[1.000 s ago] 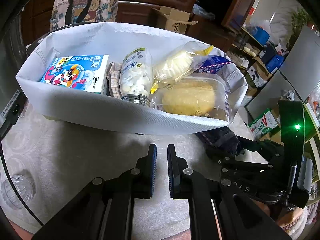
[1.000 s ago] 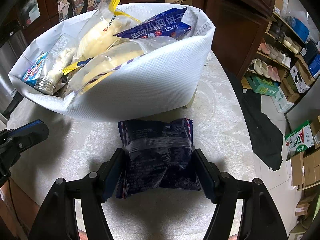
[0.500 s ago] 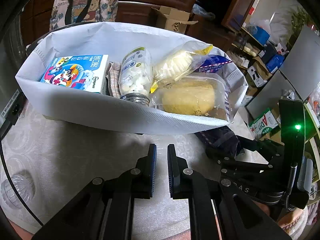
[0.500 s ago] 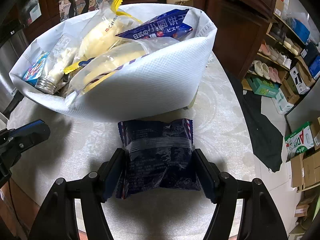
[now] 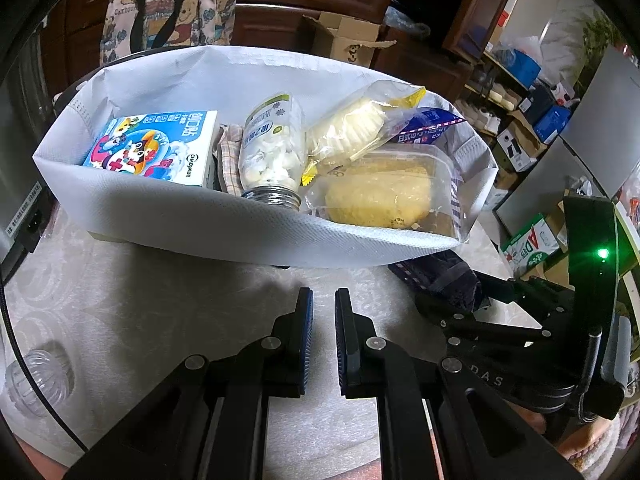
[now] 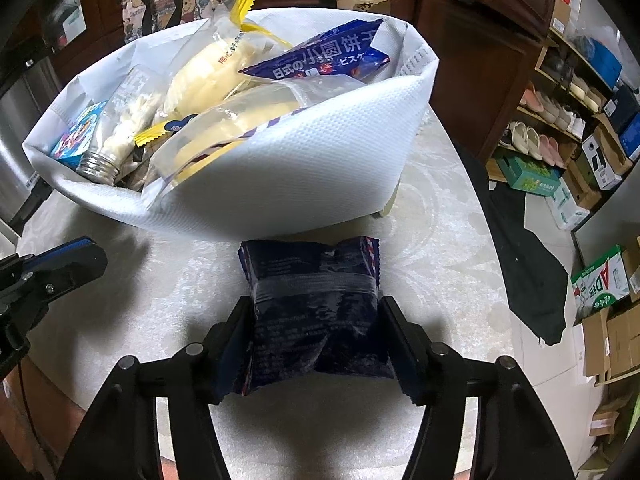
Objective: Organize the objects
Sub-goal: 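Hold the navy bag in the right tool just above the table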
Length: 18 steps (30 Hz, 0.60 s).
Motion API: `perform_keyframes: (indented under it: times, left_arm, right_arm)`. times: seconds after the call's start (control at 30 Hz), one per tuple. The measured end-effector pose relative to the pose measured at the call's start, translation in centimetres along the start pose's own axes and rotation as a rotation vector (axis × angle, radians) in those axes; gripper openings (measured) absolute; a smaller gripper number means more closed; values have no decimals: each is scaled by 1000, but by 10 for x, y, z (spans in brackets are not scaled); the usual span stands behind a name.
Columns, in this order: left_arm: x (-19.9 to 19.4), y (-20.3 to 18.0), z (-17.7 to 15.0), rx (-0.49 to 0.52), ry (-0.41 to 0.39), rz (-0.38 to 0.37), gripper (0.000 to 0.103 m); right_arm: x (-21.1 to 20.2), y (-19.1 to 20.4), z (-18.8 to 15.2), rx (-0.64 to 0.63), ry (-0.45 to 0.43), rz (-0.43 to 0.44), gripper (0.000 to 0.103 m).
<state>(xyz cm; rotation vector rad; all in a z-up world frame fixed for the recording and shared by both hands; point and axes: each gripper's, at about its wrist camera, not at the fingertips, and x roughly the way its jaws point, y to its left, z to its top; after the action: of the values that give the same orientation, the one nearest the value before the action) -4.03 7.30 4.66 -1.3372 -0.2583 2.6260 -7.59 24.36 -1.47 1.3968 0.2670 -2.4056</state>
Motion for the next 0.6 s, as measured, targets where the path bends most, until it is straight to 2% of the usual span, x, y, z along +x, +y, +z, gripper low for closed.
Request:
perform_keyframes:
  times: [0.23,0.47,0.6]
  left_arm:
    - [1,-2,1,1,-5,-1,9]
    - [2,-1,3,-6,2,9,9]
    - [2,-2,1,3,5,5,9]
  right_arm:
    - [-4,-9,1,43,-12,37,51]
    - [-11,1,-7,10,-23,83,50]
    - [-14,5,-11,-4,-32,78,50]
